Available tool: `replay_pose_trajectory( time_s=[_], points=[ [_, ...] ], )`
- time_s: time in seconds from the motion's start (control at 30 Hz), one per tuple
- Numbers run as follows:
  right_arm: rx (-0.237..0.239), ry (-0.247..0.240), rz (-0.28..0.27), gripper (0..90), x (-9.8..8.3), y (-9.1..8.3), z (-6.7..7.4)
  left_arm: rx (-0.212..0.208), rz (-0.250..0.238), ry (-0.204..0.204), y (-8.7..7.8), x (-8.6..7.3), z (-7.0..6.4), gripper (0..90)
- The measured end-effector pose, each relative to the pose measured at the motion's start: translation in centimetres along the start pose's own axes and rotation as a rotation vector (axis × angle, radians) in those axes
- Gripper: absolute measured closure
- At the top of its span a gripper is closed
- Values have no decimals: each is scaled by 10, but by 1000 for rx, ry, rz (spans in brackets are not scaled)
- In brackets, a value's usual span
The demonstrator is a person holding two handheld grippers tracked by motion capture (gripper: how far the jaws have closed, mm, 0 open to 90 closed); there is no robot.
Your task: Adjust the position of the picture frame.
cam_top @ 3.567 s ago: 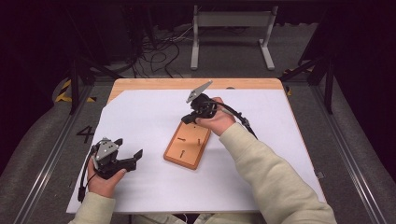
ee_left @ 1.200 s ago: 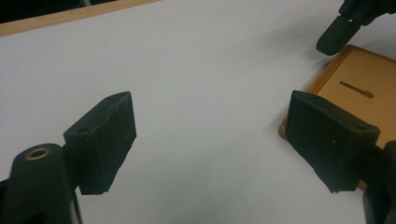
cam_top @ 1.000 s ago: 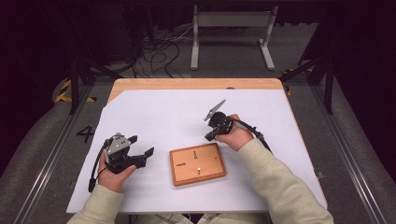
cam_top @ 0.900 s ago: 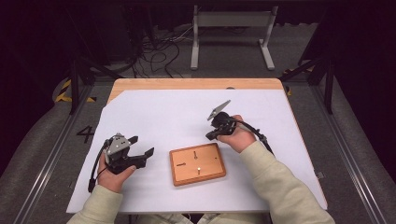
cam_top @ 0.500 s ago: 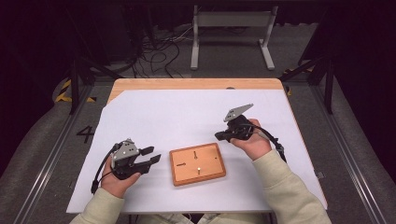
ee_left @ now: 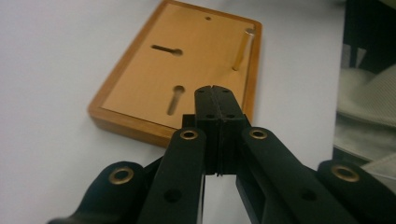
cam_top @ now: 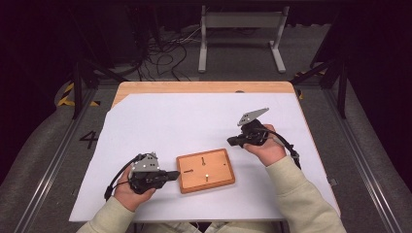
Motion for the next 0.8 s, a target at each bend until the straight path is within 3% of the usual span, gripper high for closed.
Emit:
replay_pose_trajectory(
  time_s=[0.2,0.4,0.53,0.6,0.8],
  points=[
    [20,5,8,900,-4,-1,0,-83,95,40,15,-3,-11,900],
    [44,8,-1,899,-5,-3,1,-162,189,107,30,-6,-24,900],
    [49,5,1,898,-6,-2,2,-145,252,126,38,-10,-23,900],
    [52,3,-1,898,-6,-3,2,-126,256,123,40,-11,-21,900],
    [62,-1,-8,898,-7,-4,4,-132,252,130,40,-10,-20,900]
  ],
)
Point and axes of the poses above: each handheld gripper's, and its own axes: y roughly forward along the jaws, x roughly out of its top, z roughly to its left, the point moved 6 cm from there along y, roughly forward along the jaws, and after that the axes turned 6 degrees about z, right-handed, at the moved point
